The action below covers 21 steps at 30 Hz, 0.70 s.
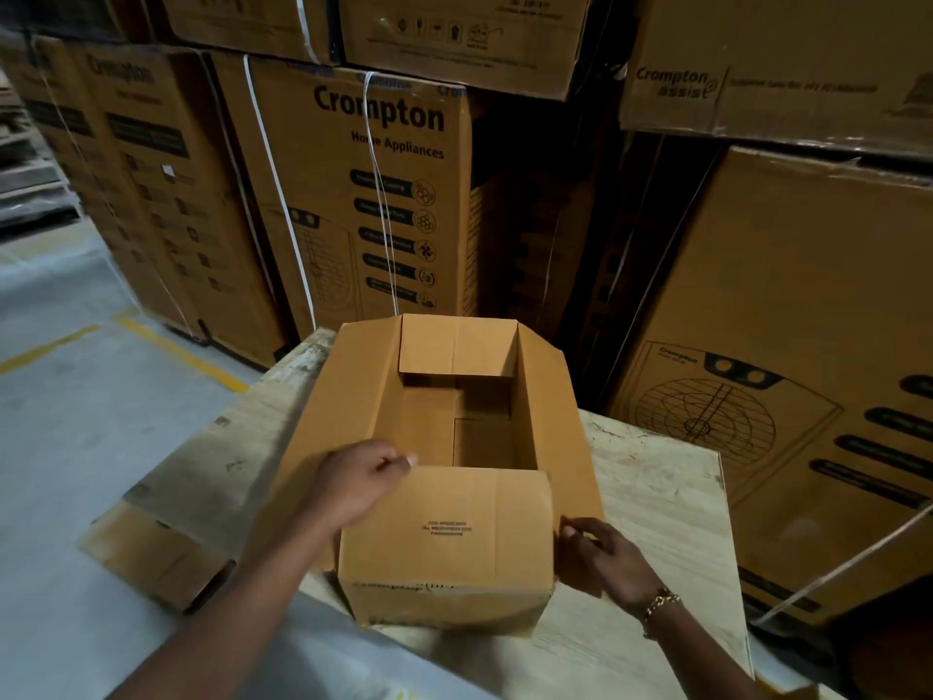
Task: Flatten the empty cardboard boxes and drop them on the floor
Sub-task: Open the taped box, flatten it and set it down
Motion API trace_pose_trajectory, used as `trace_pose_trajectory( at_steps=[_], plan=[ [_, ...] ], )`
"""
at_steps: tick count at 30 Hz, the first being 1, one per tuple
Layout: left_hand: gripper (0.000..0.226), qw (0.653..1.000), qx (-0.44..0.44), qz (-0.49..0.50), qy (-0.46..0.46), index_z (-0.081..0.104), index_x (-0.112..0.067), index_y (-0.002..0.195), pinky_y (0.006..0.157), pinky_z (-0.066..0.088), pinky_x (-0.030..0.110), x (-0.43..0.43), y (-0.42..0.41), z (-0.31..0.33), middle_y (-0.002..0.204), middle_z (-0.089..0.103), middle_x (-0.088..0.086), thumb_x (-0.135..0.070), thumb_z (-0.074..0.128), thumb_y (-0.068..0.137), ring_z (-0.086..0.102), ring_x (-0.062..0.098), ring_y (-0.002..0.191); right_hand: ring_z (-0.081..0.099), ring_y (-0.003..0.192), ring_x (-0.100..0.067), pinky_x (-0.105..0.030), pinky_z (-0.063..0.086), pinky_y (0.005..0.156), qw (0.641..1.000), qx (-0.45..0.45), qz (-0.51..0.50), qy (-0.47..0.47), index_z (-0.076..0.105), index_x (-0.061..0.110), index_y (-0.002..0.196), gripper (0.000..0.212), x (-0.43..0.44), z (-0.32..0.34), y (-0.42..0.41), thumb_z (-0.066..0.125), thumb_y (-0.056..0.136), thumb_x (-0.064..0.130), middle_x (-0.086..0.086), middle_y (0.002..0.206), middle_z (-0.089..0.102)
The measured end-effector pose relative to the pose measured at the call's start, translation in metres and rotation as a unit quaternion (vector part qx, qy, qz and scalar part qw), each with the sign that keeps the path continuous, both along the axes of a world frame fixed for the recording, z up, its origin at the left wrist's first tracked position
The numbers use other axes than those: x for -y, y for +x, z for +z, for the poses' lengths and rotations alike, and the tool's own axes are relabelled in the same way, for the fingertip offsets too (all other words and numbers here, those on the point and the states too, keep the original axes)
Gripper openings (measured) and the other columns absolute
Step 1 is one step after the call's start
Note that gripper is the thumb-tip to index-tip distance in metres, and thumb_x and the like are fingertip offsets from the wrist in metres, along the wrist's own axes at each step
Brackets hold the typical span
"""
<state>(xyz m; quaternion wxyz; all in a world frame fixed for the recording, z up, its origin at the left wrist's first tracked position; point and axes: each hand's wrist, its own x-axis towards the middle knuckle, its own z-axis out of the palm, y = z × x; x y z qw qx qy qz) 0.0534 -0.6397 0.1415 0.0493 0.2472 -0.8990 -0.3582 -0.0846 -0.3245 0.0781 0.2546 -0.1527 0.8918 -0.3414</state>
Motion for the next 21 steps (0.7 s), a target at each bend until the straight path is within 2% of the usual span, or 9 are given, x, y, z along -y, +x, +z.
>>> trace_pose_trajectory(
  at_steps=[2, 4, 6, 8, 10, 12, 15, 18, 21],
  plan=[
    [0.060, 0.982, -0.023, 0.006, 0.189, 0.075, -0.014, 0.069, 0.075, 0.046, 0.034, 0.014, 0.021, 0.023, 0.063, 0.068, 0.009, -0.072, 0.065, 0.073, 0.066, 0.030, 0.071, 0.057, 0.109, -0.021, -0.040, 0.050, 0.095, 1.000, -0.003, 0.007, -0.003, 0.059, 0.030, 0.127, 0.042, 0.002, 0.001, -0.004, 0.050, 0.095, 0.054, -0.005, 0.131, 0.060],
    [0.067, 0.963, 0.057, -0.056, 0.257, 0.079, -0.013, 0.073, 0.088, 0.047, 0.037, 0.026, 0.042, 0.028, 0.068, 0.072, 0.009, -0.077, 0.072, 0.058, 0.069, 0.032, 0.087, 0.059, 0.108, -0.021, -0.039, 0.051, 0.093, 0.999, 0.018, 0.028, -0.008, 0.055, 0.031, 0.130, 0.065, 0.005, 0.003, -0.005, 0.055, 0.080, 0.072, -0.004, 0.131, 0.059],
    [0.074, 0.956, 0.149, -0.103, 0.231, 0.075, -0.022, 0.109, 0.106, 0.041, 0.037, 0.032, 0.063, 0.016, 0.113, 0.073, 0.003, -0.073, 0.076, 0.054, 0.065, 0.012, 0.108, 0.059, 0.114, -0.022, -0.039, 0.053, 0.094, 0.997, 0.059, 0.043, -0.017, 0.044, 0.030, 0.142, 0.107, 0.011, 0.000, -0.006, 0.060, 0.055, 0.090, 0.002, 0.136, 0.052],
    [0.121, 0.966, 0.219, -0.088, 0.109, 0.038, -0.032, 0.149, 0.115, 0.030, 0.036, 0.033, 0.078, -0.009, 0.159, 0.030, -0.001, -0.079, 0.079, 0.045, 0.035, 0.011, 0.141, 0.048, 0.131, -0.024, -0.040, 0.048, 0.103, 0.992, 0.085, 0.089, 0.005, 0.022, 0.029, 0.153, 0.131, 0.018, -0.007, -0.002, 0.069, 0.047, 0.088, 0.012, 0.142, 0.036],
    [0.148, 0.967, 0.248, -0.060, 0.022, -0.002, -0.033, 0.157, 0.121, 0.019, 0.041, 0.026, 0.086, -0.030, 0.164, -0.008, -0.008, -0.081, 0.079, 0.043, 0.003, 0.017, 0.152, 0.035, 0.142, -0.021, -0.040, 0.040, 0.111, 0.987, 0.076, 0.139, 0.033, 0.001, 0.036, 0.155, 0.143, 0.026, -0.019, 0.003, 0.080, 0.045, 0.081, 0.017, 0.151, 0.025],
    [0.154, 0.965, 0.255, -0.055, 0.009, -0.020, -0.031, 0.154, 0.121, 0.016, 0.044, 0.018, 0.085, -0.052, 0.163, -0.018, -0.008, -0.074, 0.082, 0.047, -0.003, 0.020, 0.152, 0.029, 0.146, -0.021, -0.044, 0.038, 0.114, 0.984, 0.067, 0.159, 0.051, -0.014, 0.041, 0.152, 0.154, 0.034, -0.029, 0.006, 0.085, 0.039, 0.078, 0.011, 0.161, 0.019],
    [0.150, 0.976, 0.214, -0.029, 0.020, -0.023, -0.033, 0.152, 0.110, 0.037, 0.038, 0.002, 0.080, -0.085, 0.166, 0.007, -0.002, -0.061, 0.085, 0.052, 0.030, 0.026, 0.145, 0.030, 0.145, -0.028, -0.045, 0.035, 0.116, 0.978, 0.079, 0.183, 0.063, -0.039, 0.037, 0.142, 0.165, 0.041, -0.032, 0.015, 0.087, 0.042, 0.071, 0.003, 0.159, 0.020],
    [0.132, 0.989, 0.137, 0.031, 0.036, -0.007, -0.039, 0.154, 0.097, 0.047, 0.033, -0.009, 0.079, -0.102, 0.147, 0.050, -0.001, -0.051, 0.084, 0.059, 0.055, 0.022, 0.124, 0.058, 0.119, -0.025, -0.039, 0.051, 0.100, 0.982, 0.032, 0.170, 0.069, -0.048, 0.042, 0.133, 0.159, 0.042, -0.043, 0.023, 0.086, 0.049, 0.059, -0.007, 0.147, 0.044],
    [0.124, 0.993, 0.114, 0.027, 0.031, -0.003, -0.041, 0.154, 0.097, 0.049, 0.038, -0.007, 0.084, -0.106, 0.146, 0.050, -0.004, -0.058, 0.079, 0.061, 0.056, 0.022, 0.123, 0.061, 0.116, -0.026, -0.040, 0.052, 0.099, 0.987, 0.020, 0.138, 0.081, -0.044, 0.039, 0.137, 0.157, 0.043, -0.039, 0.033, 0.087, 0.053, 0.055, -0.007, 0.148, 0.044]
  ],
)
